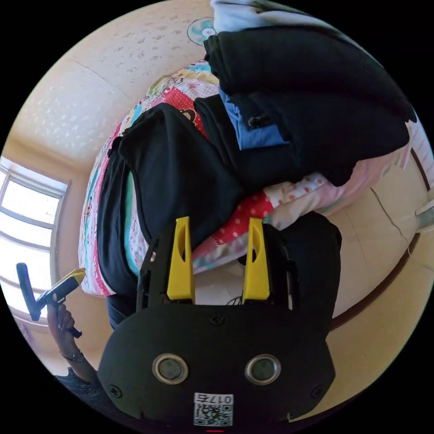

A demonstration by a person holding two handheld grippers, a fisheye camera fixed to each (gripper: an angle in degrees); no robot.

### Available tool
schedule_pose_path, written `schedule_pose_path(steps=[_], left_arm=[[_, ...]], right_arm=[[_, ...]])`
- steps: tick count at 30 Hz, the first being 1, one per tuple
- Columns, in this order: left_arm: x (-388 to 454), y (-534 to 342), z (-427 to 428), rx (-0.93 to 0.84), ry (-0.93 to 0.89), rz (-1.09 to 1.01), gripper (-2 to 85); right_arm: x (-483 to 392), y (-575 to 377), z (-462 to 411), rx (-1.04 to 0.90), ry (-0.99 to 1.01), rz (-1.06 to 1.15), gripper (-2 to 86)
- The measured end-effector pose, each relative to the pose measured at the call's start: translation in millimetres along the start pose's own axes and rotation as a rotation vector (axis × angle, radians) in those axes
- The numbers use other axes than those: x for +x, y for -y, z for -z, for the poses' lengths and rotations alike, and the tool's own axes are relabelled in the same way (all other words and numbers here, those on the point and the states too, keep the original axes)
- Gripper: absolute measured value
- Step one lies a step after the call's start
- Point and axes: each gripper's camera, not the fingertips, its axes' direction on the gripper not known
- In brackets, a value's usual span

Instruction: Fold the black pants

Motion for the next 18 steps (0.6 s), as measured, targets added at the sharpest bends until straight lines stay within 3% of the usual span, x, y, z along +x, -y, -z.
schedule_pose_path(steps=[5, 7, 11, 18], left_arm=[[10.8, -2.5, -4.7, 0.003, 0.049, -0.014, 13.8], [15.5, -4.9, -5.8, 0.013, 0.097, -0.016, 13.7], [18.7, -8.8, -7.2, 0.024, 0.123, -0.015, 13.7], [15.9, -17.6, -9.1, 0.02, 0.103, -0.013, 13.6]], right_arm=[[21.1, 12.5, -12.3, 0.06, 0.143, -0.164, 16.6], [20.7, 15.8, -10.9, 0.044, 0.077, -0.233, 13.6], [13.8, 8.2, 4.8, 0.081, 0.007, -0.163, 4.7], [24.9, -6.1, 73.5, 0.06, 0.352, 0.008, 3.0]])
